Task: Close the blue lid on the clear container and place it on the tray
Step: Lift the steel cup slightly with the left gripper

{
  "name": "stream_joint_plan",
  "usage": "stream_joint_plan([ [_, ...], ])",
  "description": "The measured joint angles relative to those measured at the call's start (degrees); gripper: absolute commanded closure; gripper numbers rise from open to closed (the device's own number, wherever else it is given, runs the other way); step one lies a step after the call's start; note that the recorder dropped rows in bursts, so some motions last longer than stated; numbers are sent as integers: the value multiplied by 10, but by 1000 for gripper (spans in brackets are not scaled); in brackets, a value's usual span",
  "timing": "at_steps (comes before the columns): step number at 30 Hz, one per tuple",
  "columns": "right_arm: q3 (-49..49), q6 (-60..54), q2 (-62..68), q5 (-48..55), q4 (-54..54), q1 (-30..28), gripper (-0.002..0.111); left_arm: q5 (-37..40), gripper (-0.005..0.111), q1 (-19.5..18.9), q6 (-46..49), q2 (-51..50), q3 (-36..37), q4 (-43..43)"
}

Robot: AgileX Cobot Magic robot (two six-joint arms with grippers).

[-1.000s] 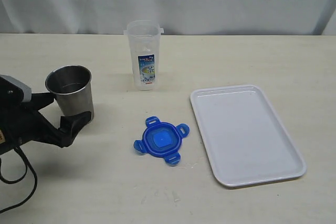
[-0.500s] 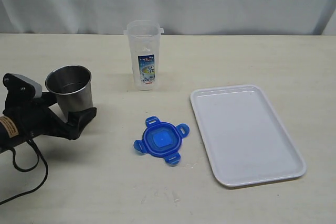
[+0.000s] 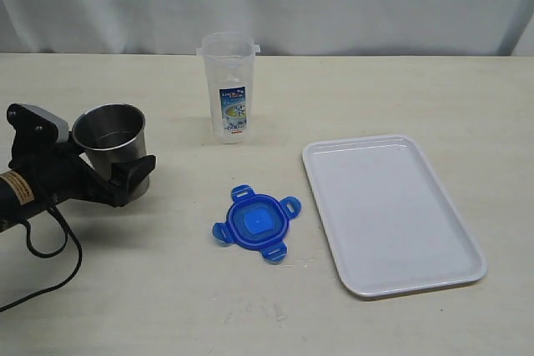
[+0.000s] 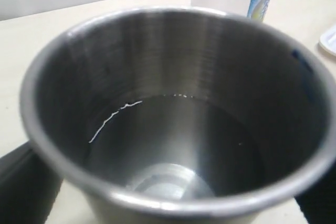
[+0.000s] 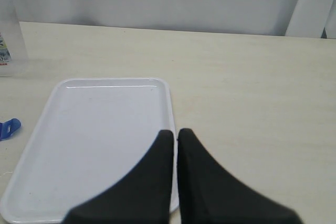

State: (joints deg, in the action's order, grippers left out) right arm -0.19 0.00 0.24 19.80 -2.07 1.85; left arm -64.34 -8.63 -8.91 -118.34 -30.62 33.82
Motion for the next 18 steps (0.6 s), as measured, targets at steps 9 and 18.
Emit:
stream_joint_plan([
  [9,0,0,0,0,0,0,104,-1,2,0,-2,0,-6,1],
  [18,0,0,0,0,0,0,104,-13,2,0,-2,0,-6,4],
])
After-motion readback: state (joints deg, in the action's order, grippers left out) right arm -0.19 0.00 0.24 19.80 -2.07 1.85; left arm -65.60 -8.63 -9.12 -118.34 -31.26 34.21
